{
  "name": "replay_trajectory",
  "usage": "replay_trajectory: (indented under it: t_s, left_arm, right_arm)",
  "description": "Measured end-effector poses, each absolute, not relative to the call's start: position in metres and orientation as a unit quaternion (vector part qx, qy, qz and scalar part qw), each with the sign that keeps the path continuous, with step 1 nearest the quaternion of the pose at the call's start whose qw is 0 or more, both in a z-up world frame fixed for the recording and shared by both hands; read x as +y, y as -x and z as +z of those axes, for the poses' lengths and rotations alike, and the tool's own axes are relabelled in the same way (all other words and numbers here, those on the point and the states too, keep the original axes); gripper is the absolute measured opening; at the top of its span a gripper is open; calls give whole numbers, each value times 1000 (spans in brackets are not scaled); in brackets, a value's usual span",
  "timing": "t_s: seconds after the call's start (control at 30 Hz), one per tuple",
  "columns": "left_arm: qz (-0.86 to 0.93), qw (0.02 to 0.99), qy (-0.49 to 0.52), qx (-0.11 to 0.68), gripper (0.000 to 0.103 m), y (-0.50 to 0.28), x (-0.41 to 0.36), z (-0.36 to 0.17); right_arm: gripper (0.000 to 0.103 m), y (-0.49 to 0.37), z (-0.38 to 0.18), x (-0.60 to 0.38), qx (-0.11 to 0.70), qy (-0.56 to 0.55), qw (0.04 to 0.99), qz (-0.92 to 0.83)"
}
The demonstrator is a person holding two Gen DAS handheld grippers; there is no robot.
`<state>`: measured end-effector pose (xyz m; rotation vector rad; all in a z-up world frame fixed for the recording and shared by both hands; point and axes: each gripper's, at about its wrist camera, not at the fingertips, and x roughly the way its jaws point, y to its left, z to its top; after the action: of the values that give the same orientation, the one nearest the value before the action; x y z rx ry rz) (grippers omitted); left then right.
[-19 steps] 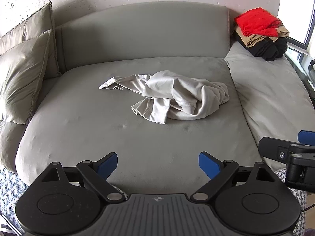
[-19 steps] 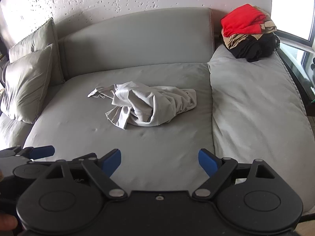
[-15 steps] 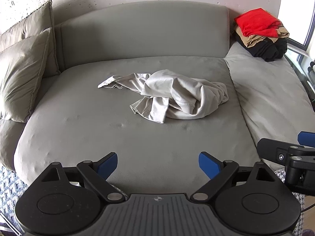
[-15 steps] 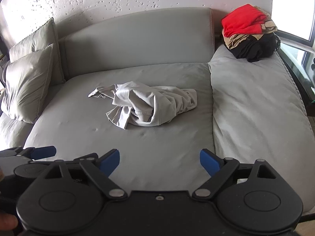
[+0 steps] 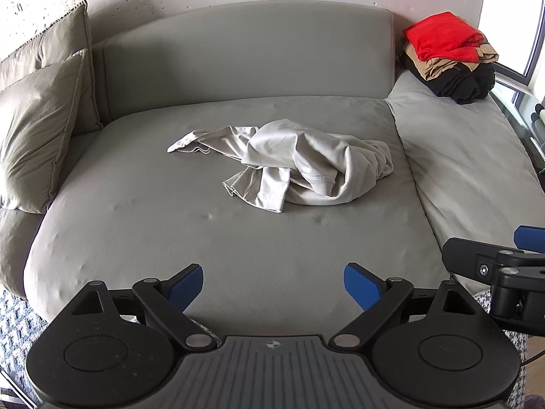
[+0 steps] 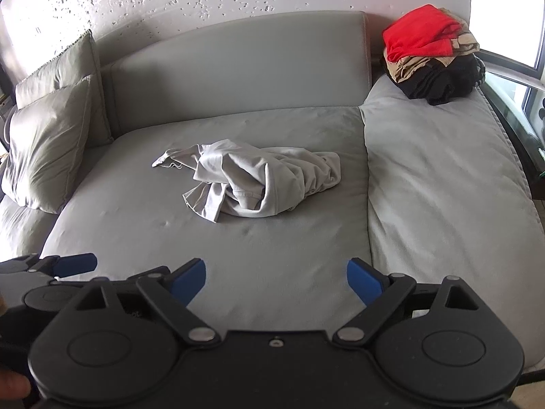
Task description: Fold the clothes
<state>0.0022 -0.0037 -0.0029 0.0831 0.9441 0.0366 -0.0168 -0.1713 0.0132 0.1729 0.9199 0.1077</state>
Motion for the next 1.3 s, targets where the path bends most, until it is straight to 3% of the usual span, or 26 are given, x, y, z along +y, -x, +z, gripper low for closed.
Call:
replay_trajectory:
  t_s: [1.3]
  left_arm:
    - [21, 890, -46, 453, 91, 0, -3, 0]
  right_arm:
    - [92, 15, 12, -170, 448, -84, 889, 41]
